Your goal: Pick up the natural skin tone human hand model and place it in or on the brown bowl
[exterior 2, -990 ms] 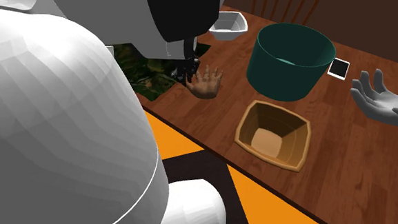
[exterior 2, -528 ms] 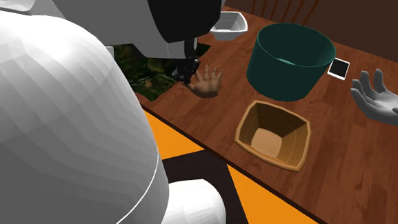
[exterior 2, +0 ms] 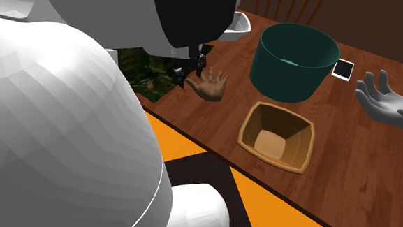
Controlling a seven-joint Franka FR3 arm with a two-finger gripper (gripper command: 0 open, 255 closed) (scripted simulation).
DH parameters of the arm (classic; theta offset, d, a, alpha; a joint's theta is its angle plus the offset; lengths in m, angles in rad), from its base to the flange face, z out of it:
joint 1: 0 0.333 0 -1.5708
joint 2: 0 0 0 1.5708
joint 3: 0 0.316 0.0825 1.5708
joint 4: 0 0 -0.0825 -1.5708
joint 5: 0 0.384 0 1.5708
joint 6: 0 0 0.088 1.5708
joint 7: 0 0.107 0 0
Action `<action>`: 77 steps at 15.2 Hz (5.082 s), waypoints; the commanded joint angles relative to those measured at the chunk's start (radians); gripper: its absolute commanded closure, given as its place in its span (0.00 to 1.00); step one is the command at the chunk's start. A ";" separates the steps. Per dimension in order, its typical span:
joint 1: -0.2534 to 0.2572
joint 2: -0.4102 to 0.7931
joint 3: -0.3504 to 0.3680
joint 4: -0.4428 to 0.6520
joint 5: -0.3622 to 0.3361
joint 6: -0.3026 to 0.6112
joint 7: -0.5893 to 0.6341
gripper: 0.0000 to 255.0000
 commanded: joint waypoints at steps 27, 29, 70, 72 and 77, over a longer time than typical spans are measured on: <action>-0.059 0.110 0.054 0.079 0.198 -0.001 -0.221 1.00; -0.055 0.088 0.047 0.081 0.181 -0.023 -0.208 1.00; -0.163 -0.489 -0.081 -0.117 -0.130 -0.369 -0.197 1.00; -0.193 -0.541 -0.100 -0.156 -0.159 -0.381 -0.223 1.00; -0.277 -0.661 -0.153 -0.232 -0.234 -0.423 -0.298 1.00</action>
